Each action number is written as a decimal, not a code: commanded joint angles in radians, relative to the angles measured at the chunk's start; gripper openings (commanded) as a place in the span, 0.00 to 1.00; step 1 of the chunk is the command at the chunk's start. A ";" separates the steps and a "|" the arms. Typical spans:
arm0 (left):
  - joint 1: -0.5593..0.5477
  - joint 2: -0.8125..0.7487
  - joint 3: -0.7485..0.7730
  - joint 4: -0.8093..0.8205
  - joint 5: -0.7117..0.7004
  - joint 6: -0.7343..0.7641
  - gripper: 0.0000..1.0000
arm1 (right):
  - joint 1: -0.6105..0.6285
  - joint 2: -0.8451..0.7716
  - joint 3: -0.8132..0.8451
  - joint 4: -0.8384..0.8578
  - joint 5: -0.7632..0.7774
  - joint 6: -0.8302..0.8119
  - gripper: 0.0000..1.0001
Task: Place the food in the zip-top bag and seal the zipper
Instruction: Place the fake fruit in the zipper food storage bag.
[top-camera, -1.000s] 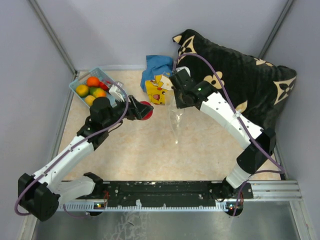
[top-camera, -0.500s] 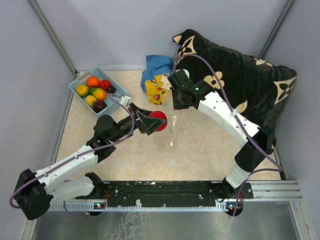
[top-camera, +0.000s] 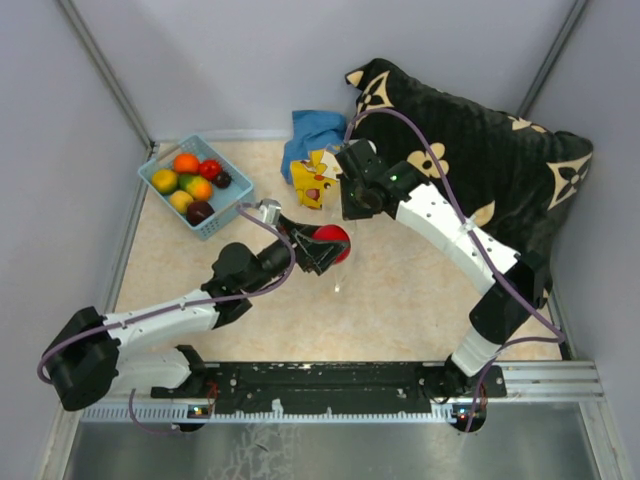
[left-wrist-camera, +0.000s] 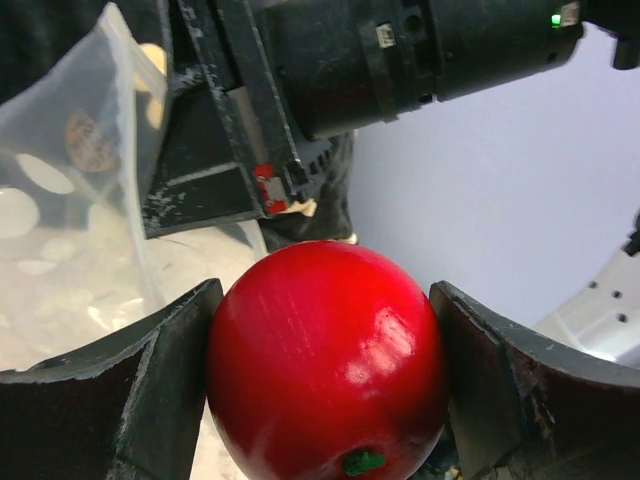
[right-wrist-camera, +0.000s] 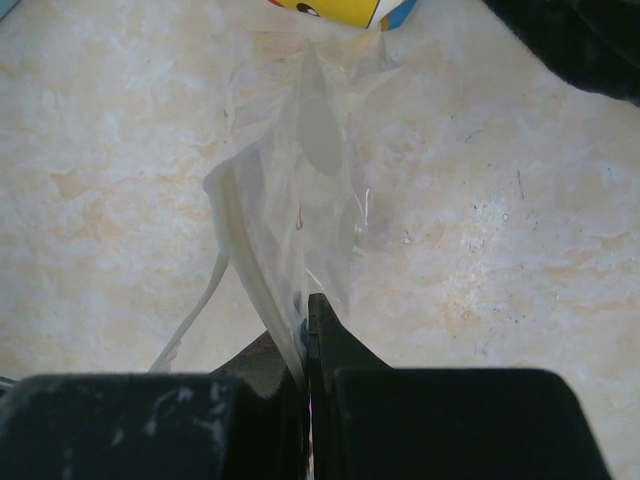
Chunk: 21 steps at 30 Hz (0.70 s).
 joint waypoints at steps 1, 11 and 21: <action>-0.013 0.012 0.035 -0.017 -0.135 0.099 0.54 | 0.013 -0.021 -0.004 0.046 -0.029 0.007 0.00; -0.037 0.060 0.128 -0.298 -0.400 0.192 0.54 | 0.014 -0.034 -0.001 0.049 -0.071 0.003 0.00; -0.040 0.087 0.225 -0.489 -0.504 0.200 0.65 | 0.018 -0.042 -0.006 0.072 -0.144 -0.001 0.00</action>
